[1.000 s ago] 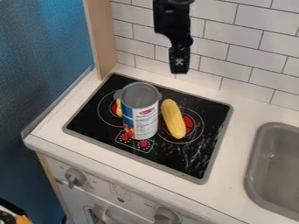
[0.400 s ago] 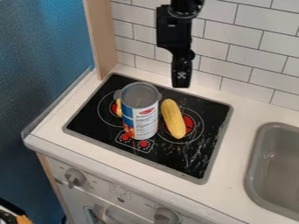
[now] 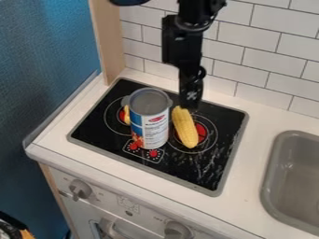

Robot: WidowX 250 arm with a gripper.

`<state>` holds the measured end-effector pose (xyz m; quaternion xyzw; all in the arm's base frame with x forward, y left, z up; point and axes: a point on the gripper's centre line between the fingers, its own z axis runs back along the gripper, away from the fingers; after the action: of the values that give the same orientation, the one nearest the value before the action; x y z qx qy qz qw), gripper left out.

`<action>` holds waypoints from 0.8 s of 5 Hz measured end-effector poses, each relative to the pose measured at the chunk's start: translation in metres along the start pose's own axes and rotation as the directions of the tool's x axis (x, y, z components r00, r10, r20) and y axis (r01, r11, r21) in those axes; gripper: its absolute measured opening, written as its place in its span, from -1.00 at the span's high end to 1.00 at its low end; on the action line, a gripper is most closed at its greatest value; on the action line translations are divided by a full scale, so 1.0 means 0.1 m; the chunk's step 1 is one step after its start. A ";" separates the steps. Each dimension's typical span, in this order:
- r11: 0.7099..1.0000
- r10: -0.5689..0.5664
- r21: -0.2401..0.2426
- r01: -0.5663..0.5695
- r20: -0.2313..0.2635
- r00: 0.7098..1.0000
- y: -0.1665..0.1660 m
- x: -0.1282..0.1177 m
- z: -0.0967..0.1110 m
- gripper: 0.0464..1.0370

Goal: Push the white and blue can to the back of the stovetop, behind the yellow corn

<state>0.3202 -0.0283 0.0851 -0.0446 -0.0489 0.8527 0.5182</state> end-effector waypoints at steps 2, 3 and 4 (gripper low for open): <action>0.994 0.095 0.042 -0.099 0.081 0.992 0.32 0.40 -0.20 -0.92; 0.985 0.143 0.080 -0.153 0.121 0.982 0.48 0.62 -0.36 -0.92; 0.982 0.164 0.067 -0.175 0.144 0.976 0.45 0.71 -0.39 -0.92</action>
<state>0.2533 0.0160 0.0388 0.0308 -0.0466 0.8962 0.4401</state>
